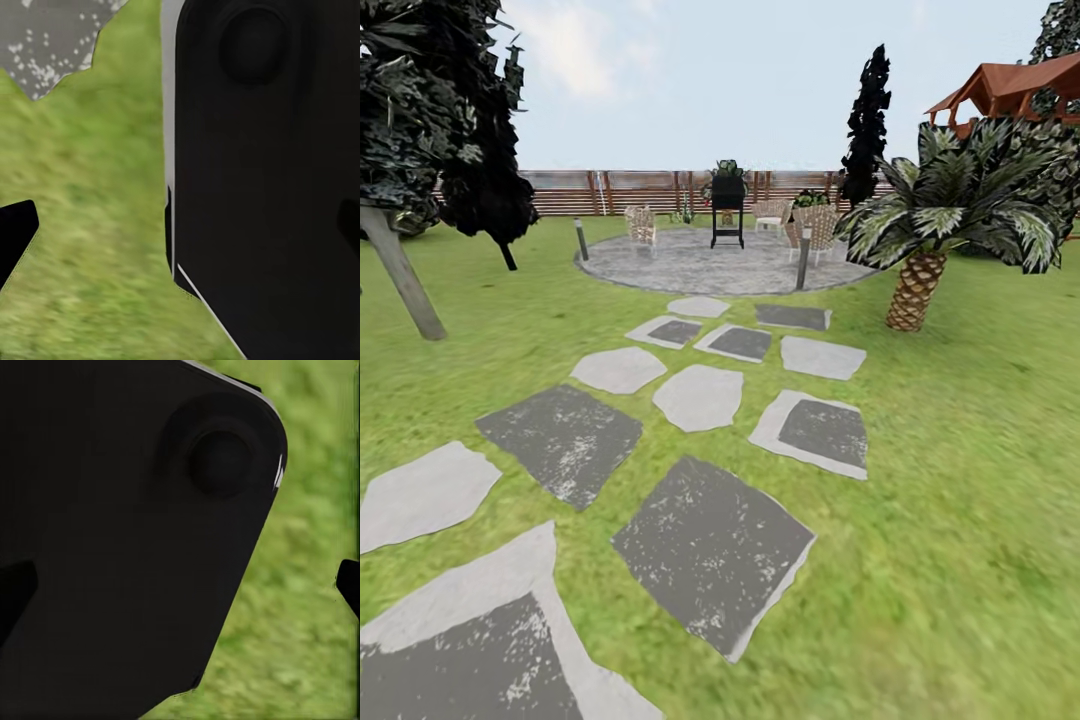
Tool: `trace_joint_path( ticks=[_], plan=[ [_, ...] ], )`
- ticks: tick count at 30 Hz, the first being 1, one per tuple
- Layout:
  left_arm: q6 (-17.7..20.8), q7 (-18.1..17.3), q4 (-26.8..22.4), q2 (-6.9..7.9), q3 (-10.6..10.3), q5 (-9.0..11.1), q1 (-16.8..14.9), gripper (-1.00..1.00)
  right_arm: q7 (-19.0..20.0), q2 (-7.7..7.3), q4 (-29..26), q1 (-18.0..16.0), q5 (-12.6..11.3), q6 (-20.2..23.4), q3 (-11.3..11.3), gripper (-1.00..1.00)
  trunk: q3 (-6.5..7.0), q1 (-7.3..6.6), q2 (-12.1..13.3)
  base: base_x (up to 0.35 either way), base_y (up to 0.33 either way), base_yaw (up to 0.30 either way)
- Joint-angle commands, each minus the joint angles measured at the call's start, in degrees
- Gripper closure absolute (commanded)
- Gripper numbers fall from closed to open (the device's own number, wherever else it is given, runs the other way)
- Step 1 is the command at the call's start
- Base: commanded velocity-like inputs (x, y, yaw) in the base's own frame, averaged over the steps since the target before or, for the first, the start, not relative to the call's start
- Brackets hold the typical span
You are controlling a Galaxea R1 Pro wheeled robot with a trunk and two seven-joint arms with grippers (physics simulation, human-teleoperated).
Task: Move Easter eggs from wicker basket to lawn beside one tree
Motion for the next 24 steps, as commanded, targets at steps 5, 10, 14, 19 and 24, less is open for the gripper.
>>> trace_joint_path(
  ticks=[5,10,14,19,24],
  plan=[
    [-0.07,0.0,-0.1,-0.06,0.05,0.03,0.04,-1.0,-0.03,-0.01,0.03,-0.03,0.53,-0.13,0.01,-1.0,-0.04,0.04,-0.02,0.339,0.0,0.0],
    [-0.09,0.0,-0.1,-0.07,0.05,0.03,0.04,-1.0,0.02,0.27,0.06,-0.03,0.35,-0.09,-0.18,-1.0,-0.04,0.04,-0.02,0.339,0.0,0.0],
    [-0.08,0.01,-0.1,-0.07,0.05,0.03,0.04,-1.0,0.27,0.37,0.24,-0.03,0.15,0.14,-0.16,-1.0,-0.04,0.04,-0.02,0.339,0.0,0.0],
    [-0.1,0.0,-0.1,-0.07,0.04,0.03,0.04,-1.0,0.4,0.33,0.47,-0.03,0.37,0.2,-0.05,-1.0,-0.04,0.04,-0.02,0.339,0.0,0.0],
    [-0.1,0.0,-0.1,-0.07,0.03,0.03,0.04,-1.0,0.05,-0.12,0.28,-0.03,0.34,-0.08,-0.09,-1.0,-0.04,0.04,-0.02,0.339,0.0,0.0]
  ],
)
